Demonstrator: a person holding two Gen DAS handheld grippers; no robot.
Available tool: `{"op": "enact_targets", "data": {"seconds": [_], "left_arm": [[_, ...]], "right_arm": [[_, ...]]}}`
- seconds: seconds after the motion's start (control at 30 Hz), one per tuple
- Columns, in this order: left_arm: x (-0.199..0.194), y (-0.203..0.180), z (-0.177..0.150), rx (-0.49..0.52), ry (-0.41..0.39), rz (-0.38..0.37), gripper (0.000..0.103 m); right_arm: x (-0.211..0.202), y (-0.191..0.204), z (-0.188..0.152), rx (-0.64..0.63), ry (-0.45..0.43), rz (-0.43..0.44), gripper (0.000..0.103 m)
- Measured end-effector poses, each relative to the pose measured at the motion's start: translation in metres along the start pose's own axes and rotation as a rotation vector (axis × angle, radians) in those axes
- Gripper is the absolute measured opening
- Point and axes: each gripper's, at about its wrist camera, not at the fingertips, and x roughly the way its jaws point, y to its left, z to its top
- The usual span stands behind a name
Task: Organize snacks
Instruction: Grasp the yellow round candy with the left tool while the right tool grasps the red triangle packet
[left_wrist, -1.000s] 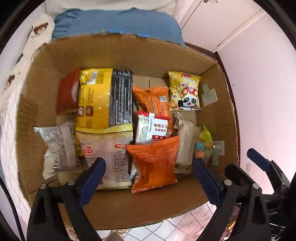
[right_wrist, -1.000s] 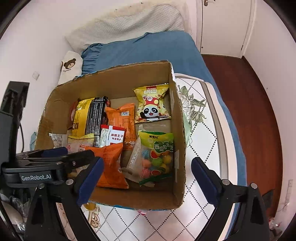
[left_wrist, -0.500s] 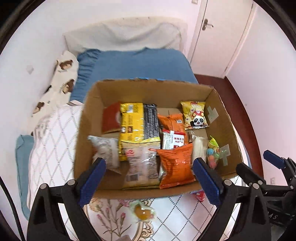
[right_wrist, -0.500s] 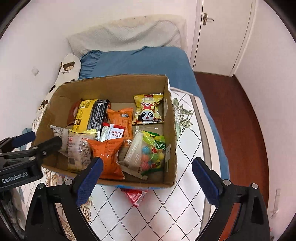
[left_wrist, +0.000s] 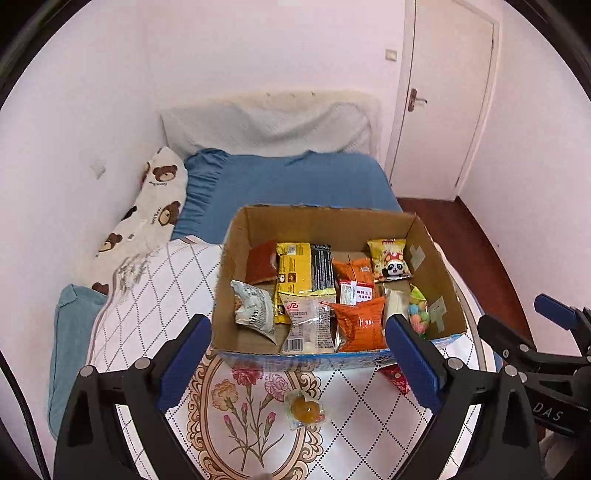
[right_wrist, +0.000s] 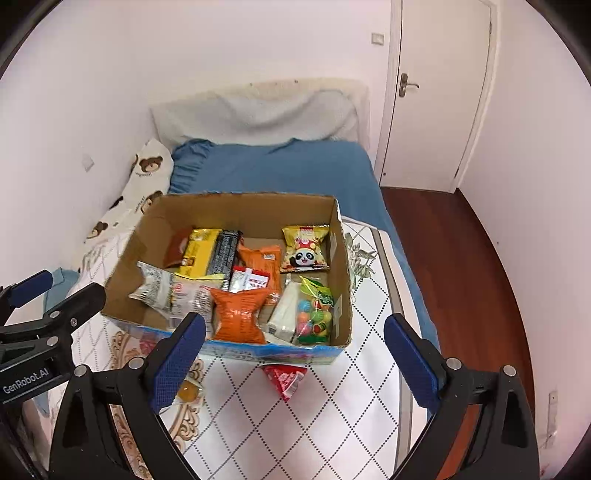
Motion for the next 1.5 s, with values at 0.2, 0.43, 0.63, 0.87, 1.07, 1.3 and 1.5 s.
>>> {"op": "enact_targets", "data": {"seconds": [0.2,0.43,0.63,0.87,1.07,1.3,1.5], "left_arm": [[-0.018,0.002,-0.006,-0.013,-0.038,0.006,0.096],[-0.003,0.015,-0.033,-0.041,-0.002,0.072,0.096],[0.057,0.022,-0.075,-0.037,0.176,0.115,0.096],[0.126,0.018,-0.106,-0.08,0.372,0.026,0.096],[0.176,0.0,-0.116,-0.059,0.496,-0.041,0.083],[0.206,-0.02,-0.127,-0.02,0.594,-0.071,0.048],[0.191,-0.016,-0.142,-0.054,0.629,-0.113,0.047]], "right_arm": [[-0.024,0.001,-0.007,0.02,-0.035,0.026,0.099],[-0.01,-0.008,-0.026,0.069,0.021,0.079,0.099],[0.048,-0.019,-0.065,0.111,0.132,0.135,0.095],[0.126,-0.025,-0.09,0.135,0.242,0.157,0.068],[0.168,-0.021,-0.094,0.124,0.28,0.147,0.068],[0.2,-0.008,-0.09,0.083,0.336,0.128,0.062],[0.193,0.0,-0.099,0.028,0.344,0.14,0.053]]}}
